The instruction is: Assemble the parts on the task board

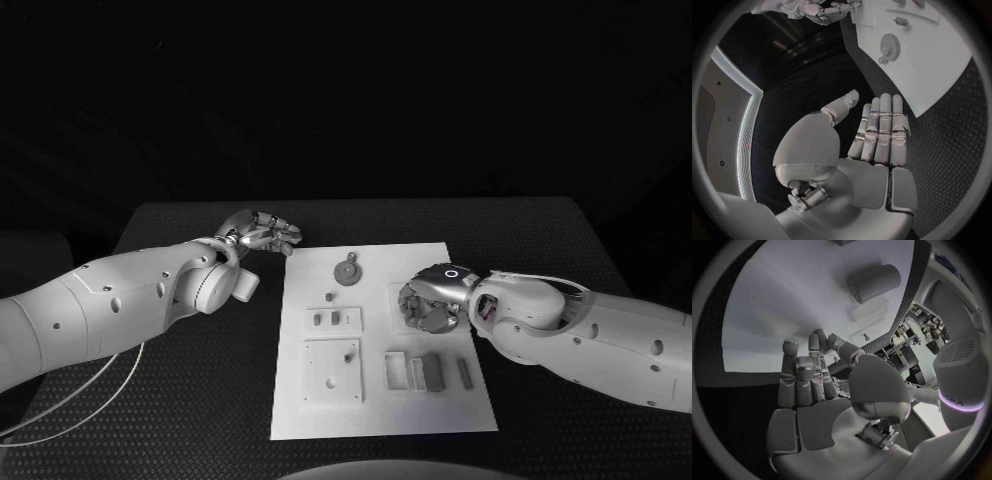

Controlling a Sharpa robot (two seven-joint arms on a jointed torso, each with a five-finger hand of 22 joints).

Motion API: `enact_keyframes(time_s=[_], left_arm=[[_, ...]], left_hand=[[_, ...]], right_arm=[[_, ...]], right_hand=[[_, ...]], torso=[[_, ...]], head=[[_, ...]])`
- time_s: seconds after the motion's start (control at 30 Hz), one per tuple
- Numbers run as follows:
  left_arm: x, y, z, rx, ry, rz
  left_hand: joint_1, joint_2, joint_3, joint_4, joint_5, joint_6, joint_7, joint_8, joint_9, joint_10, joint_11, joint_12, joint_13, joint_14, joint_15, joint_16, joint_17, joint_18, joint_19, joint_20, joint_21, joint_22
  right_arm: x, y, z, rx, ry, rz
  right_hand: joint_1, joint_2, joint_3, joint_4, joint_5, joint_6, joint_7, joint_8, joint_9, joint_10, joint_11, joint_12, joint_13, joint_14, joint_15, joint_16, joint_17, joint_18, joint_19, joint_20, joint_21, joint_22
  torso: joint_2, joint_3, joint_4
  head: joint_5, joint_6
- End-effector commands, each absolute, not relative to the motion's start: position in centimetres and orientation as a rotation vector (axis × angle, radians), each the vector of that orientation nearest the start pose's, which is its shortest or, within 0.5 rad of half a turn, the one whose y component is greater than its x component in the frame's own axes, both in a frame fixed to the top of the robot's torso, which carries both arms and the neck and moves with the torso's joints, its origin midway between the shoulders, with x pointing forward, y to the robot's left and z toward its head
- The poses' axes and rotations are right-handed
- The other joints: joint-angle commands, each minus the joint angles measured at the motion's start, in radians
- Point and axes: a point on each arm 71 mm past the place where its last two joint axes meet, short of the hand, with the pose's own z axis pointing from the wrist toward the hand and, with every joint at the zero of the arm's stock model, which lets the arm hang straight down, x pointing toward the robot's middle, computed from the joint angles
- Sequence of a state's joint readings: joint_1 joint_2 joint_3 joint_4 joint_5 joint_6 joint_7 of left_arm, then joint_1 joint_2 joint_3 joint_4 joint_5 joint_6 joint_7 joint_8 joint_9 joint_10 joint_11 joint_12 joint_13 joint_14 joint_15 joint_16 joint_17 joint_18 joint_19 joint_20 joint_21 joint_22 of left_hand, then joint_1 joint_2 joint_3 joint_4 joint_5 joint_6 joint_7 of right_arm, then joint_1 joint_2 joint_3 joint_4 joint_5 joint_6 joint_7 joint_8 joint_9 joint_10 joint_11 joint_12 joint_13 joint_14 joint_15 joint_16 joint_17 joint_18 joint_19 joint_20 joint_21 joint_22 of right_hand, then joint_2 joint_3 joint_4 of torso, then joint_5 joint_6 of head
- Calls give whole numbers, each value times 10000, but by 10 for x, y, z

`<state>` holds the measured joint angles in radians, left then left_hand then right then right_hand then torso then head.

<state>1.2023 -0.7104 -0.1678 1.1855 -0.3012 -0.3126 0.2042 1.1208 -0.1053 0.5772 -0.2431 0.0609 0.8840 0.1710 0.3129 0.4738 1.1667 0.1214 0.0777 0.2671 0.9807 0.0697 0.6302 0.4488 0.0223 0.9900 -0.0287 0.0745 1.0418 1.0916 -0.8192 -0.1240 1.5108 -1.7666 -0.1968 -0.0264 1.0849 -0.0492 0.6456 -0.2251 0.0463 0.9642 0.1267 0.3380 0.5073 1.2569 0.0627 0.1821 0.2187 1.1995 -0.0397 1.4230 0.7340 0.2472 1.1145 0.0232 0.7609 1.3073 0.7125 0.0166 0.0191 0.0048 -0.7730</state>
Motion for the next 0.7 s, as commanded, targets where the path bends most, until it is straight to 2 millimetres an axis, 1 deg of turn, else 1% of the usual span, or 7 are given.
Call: enact_keyframes(time_s=[0.03, 0.2, 0.3, 0.37, 0.47, 0.57, 0.7], left_arm=[[529, 245, -245, -9207, 16743, -10935], [529, 246, -245, -9217, 16738, -10914], [529, 246, -245, -9216, 16732, -10914], [529, 247, -245, -9218, 16728, -10908], [529, 247, -245, -9216, 16729, -10909], [529, 246, -245, -9214, 16725, -10907], [529, 247, -245, -9218, 16708, -10884]], left_hand=[[-92, 30, -52, 23, -41, 5, -17, 52, -16, 54, -7, 2, 9, 78, 9, -72, 15, 67, 79, 5, -52, -14], [-92, 26, -57, 21, -41, -1, -15, 49, -18, 51, -6, -1, 8, 77, 9, -78, 22, 66, 77, 5, -53, -16], [-93, 26, -59, 22, -41, -5, -13, 47, -20, 49, -5, -3, 8, 77, 10, -83, 27, 66, 77, 5, -53, -17], [-93, 26, -60, 22, -40, -8, -12, 46, -21, 48, -4, -4, 7, 77, 10, -85, 30, 66, 76, 5, -53, -18], [-93, 26, -62, 23, -40, -11, -11, 45, -23, 47, -4, -5, 7, 77, 10, -89, 34, 66, 76, 5, -53, -19], [-93, 27, -63, 23, -40, -13, -10, 44, -23, 46, -3, -6, 7, 77, 10, -91, 37, 66, 76, 5, -53, -19], [-91, 29, -63, 23, -40, -15, -9, 43, -25, 45, -3, -7, 6, 78, 10, -95, 42, 66, 75, 4, -53, -21]], right_arm=[[439, -181, -269, -6127, 17960, 5667], [439, -181, -269, -6169, 17927, 5572], [439, -182, -269, -6164, 17868, 5591], [439, -182, -268, -6153, 17784, 5633], [439, -182, -266, -6094, 17591, 5724], [438, -183, -264, -5999, 17354, 5857], [436, -184, -259, -5735, 16918, 6200]], right_hand=[[131, 261, 27, -237, 40, 153, -25, 122, 124, 117, -24, 88, 82, 37, -99, -42, 22, 146, -21, -47, -6, 208], [135, 352, 30, -411, 41, 230, -59, 175, 184, 182, -64, 148, 172, 49, -138, -58, 29, 146, -5, -41, -14, 200], [127, 376, 33, -447, 41, 252, -68, 190, 202, 201, -75, 165, 199, 57, -149, -61, 32, 146, 3, -40, -18, 197], [125, 376, 32, -454, 41, 254, -70, 191, 204, 201, -76, 166, 203, 56, -150, -63, 32, 146, 3, -40, -19, 197], [126, 375, 36, -475, 41, 262, -74, 196, 212, 202, -79, 169, 213, 57, -153, -68, 32, 146, 3, -39, -23, 195], [135, 375, 45, -498, 42, 270, -79, 201, 220, 203, -83, 172, 224, 59, -157, -73, 32, 146, 5, -41, -27, 193], [139, 347, 60, -526, 42, 283, -85, 207, 232, 193, -82, 169, 241, 51, -156, -94, 28, 146, -19, -33, -48, 190]], torso=[[2, -2, 8], [0, -6, 9], [-1, -6, 6], [-5, -8, 3], [-3, -4, -2], [-2, 5, -3], [-6, 2, -1]], head=[[-10, -13], [6, -33], [-10, -48], [-29, -52], [-21, -53], [-21, -44], [11, -43]])
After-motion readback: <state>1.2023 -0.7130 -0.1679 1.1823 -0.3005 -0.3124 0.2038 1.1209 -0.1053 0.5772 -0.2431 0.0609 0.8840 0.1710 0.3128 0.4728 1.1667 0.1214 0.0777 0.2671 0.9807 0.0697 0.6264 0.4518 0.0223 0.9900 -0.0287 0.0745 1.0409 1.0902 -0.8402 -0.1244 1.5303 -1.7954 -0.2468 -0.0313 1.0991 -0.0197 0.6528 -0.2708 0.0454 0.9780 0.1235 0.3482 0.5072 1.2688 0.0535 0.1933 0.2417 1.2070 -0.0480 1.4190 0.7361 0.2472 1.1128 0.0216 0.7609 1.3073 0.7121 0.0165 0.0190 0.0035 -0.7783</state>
